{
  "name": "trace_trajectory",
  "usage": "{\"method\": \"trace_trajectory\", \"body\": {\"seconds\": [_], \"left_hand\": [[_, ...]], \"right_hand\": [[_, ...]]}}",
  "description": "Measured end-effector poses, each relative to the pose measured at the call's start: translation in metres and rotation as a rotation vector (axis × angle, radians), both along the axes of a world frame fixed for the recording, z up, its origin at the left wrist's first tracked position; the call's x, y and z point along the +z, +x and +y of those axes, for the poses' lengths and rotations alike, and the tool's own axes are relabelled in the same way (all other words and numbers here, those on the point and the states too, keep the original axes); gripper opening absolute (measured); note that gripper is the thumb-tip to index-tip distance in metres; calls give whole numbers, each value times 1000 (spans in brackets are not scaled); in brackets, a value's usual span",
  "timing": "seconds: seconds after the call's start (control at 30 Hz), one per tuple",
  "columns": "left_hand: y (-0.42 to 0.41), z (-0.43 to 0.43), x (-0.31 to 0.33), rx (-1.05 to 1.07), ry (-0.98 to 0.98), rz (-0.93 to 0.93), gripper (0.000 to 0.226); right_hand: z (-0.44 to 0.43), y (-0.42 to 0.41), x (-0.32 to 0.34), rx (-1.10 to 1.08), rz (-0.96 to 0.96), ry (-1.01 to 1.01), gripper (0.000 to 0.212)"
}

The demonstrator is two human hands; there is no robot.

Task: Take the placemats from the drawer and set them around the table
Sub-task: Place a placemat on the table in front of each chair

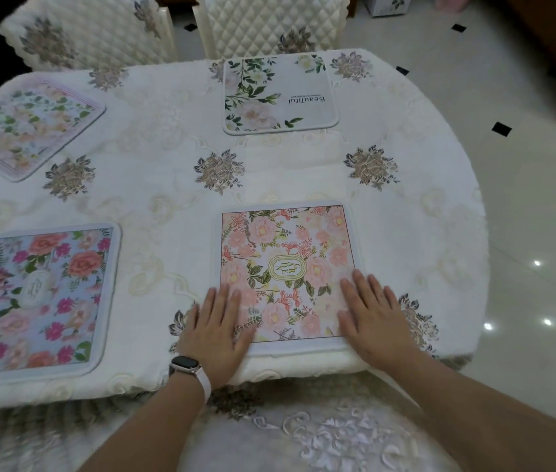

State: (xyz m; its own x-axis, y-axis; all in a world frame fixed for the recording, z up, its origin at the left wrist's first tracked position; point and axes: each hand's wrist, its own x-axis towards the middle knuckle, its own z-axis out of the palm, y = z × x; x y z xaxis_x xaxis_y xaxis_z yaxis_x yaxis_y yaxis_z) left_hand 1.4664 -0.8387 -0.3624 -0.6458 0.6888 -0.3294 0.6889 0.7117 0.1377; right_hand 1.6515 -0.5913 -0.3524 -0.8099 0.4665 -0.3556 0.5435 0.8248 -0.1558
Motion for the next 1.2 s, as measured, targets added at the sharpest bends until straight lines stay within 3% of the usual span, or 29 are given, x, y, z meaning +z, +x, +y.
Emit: {"method": "trace_trajectory", "body": {"seconds": [0.13, 0.3, 0.57, 0.9, 1.2], "left_hand": [[-8, -8, 14, 62, 30, -50, 79], [-5, -3, 40, -22, 168, -36, 49], [25, 39, 81, -176, 292, -77, 46], [86, 87, 117, -131, 344, 76, 45], [192, 218, 152, -257, 301, 157, 45]], "right_hand": [[20, 23, 20, -33, 26, -43, 57], [15, 37, 44, -110, 190, 17, 33], [13, 52, 72, -148, 263, 36, 34], [77, 89, 108, -15, 224, 38, 54], [165, 180, 134, 36, 313, 56, 59]]}}
